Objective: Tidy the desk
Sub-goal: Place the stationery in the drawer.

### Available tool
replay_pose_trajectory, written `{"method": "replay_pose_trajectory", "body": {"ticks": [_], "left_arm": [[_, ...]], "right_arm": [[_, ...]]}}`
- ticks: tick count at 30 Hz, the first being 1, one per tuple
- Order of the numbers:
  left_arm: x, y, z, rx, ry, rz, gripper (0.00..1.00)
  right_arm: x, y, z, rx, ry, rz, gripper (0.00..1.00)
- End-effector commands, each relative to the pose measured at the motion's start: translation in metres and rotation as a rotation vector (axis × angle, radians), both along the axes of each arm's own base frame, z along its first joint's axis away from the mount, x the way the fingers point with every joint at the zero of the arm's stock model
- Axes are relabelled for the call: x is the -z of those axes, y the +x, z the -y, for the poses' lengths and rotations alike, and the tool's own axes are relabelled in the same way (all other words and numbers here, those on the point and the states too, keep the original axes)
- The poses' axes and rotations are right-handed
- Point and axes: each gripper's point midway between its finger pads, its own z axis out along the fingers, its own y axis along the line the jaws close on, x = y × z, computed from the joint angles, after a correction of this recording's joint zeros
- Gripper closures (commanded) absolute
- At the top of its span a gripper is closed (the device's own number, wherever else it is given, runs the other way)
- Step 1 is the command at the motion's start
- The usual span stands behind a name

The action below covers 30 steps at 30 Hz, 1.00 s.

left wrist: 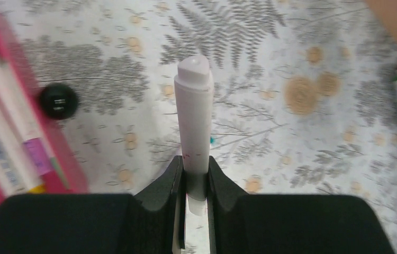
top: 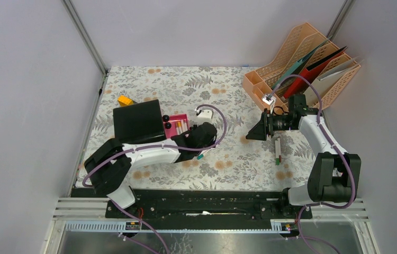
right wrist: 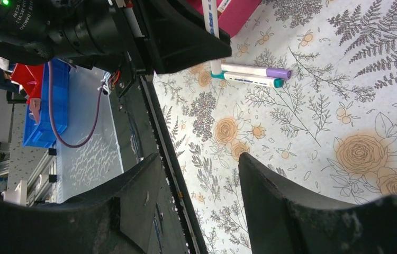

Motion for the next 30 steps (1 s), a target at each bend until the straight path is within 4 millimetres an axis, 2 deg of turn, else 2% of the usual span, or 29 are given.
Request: {"method": "replay_pose_trajectory", "body": {"ticks": [1, 4, 14, 18, 24, 26, 30], "left_arm": [[-0.013, 0.014, -0.045, -0.144, 0.173, 0.035, 1.00], [-0.010, 0.018, -0.064, -0.205, 0.239, 0.035, 1.00], [-0.015, 0.035, -0.106, -0.315, 0.284, 0.030, 1.00], [-0.018, 0.041, -0.119, -0.363, 0.294, 0.042, 0.92], [-0.013, 0.051, -0.136, -0.414, 0.322, 0.037, 0.89], [-0.012, 0.053, -0.141, -0.430, 0.325, 0.034, 0.86], [-0.011, 0.059, -0.148, -0.456, 0.322, 0.029, 0.66]], "right_arm": [[-0.013, 0.004, 0.002, 0.001, -0.024, 0.068, 0.37], [-0.012, 0.005, 0.003, 0.002, -0.030, 0.069, 0.37], [-0.009, 0.006, 0.003, 0.004, -0.039, 0.062, 0.38], [-0.009, 0.006, 0.004, 0.005, -0.041, 0.060, 0.38], [-0.008, 0.007, 0.004, 0.006, -0.046, 0.061, 0.38], [-0.008, 0.007, 0.004, 0.007, -0.047, 0.059, 0.38], [-0.007, 0.007, 0.004, 0.007, -0.050, 0.057, 0.38]]}}
